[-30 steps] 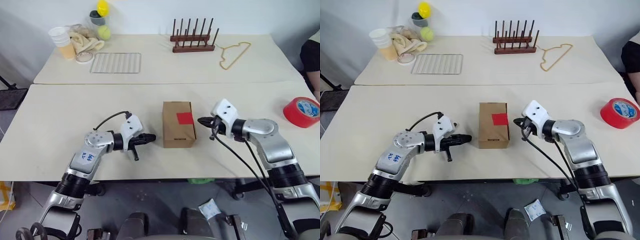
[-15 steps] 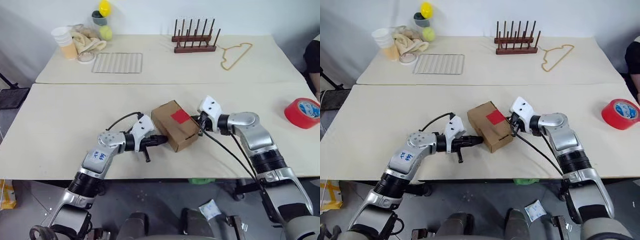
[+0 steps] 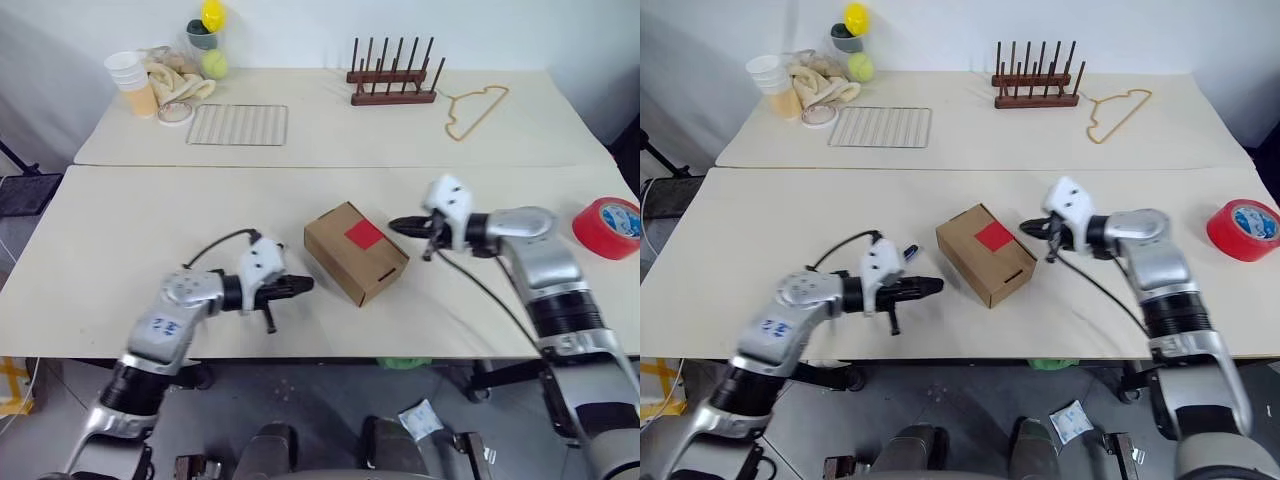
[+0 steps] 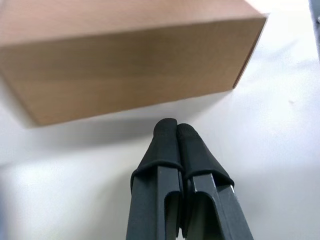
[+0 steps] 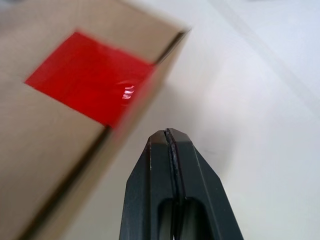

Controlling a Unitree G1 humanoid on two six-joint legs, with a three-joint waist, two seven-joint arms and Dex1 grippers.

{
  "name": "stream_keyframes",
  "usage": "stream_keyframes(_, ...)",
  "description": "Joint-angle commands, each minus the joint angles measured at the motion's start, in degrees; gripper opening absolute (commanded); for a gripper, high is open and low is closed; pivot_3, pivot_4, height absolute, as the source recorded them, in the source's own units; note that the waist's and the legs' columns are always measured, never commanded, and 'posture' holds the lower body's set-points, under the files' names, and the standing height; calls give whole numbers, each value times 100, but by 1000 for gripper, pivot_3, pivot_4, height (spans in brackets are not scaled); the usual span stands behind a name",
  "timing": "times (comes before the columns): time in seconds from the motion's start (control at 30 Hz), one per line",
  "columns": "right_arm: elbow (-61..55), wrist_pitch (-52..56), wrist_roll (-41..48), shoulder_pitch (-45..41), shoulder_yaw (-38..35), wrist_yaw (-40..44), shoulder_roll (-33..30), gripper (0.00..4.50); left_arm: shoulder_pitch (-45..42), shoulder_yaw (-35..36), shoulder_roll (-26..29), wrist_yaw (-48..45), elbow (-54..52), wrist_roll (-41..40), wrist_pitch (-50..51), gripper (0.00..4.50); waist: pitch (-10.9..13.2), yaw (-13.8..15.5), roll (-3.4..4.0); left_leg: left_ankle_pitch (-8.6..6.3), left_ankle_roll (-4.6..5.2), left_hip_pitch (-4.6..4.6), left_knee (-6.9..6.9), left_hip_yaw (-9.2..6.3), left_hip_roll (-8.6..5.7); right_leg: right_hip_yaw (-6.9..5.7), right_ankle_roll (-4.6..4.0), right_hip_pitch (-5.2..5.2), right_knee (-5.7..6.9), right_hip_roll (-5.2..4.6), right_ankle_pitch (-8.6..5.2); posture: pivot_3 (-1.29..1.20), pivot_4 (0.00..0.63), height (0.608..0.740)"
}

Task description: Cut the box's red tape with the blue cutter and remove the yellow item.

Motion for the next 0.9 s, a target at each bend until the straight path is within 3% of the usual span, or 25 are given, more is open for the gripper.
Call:
stream_keyframes(0.03, -690, 196, 708, 372, -661, 295, -258, 856, 270, 820, 343, -372, -551, -784, 138, 0, 0, 0, 0, 0, 0, 1, -2, 1, 2, -1, 0, 1, -2, 1, 0, 0, 150, 740)
stream_keyframes(0.13, -1494, 279, 1406, 1324, -1243, 833, -525, 1857, 737, 2093, 767, -581, -358, -1324, 78, 611, 0, 0, 0, 0, 0, 8, -2, 3, 6, -1, 0, 8, -3, 3, 0, 0, 150, 740)
stream_keyframes(0.23, -2454, 170, 1931, 2528, -1905, 854, -470, 2836, 1471, 3600, 1418, -750, 953, -1084, -542, 1458, 1, -18, 2, -8, -8, 15, -7, 6, 25, -2, -2, 9, -5, 18, 0, 0, 150, 740)
stream_keyframes(0.4, -3365, 407, 2658, 3429, -2275, 691, -248, 4495, 2396, 4303, 1977, -1225, 2472, -759, -1362, 2955, 7, -9, 13, -16, -7, 32, -14, 40, 49, 0, -20, 13, -25, 36, 5, 0, 150, 740)
stream_keyframes(0.57, -3939, 31, 2769, 3733, -2219, 586, -51, 4500, 2852, 4414, 2124, -1463, 3556, -579, -2064, 4475, 3, 105, 4, -22, -5, 29, -6, 35, 55, -1, -24, 16, -33, 40, 13, 0, 150, 740)
stream_keyframes(0.77, -4086, 116, 2899, 3401, -2100, 611, -234, 4500, 2886, 3925, 1817, -1320, 2310, -872, -1636, 4475, 3, 169, 3, -29, -2, 27, -2, 32, 61, -1, -27, 17, -37, 40, 15, 0, 150, 740)
stream_keyframes(0.9, -4073, 351, 3067, 3210, -2041, 652, -465, 4500, 2271, 3185, 1427, -364, 839, -1015, -753, 4475, 2, 167, 2, -29, -2, 26, 1, 27, 63, -2, -29, 22, -38, 41, 17, 0, 150, 740)
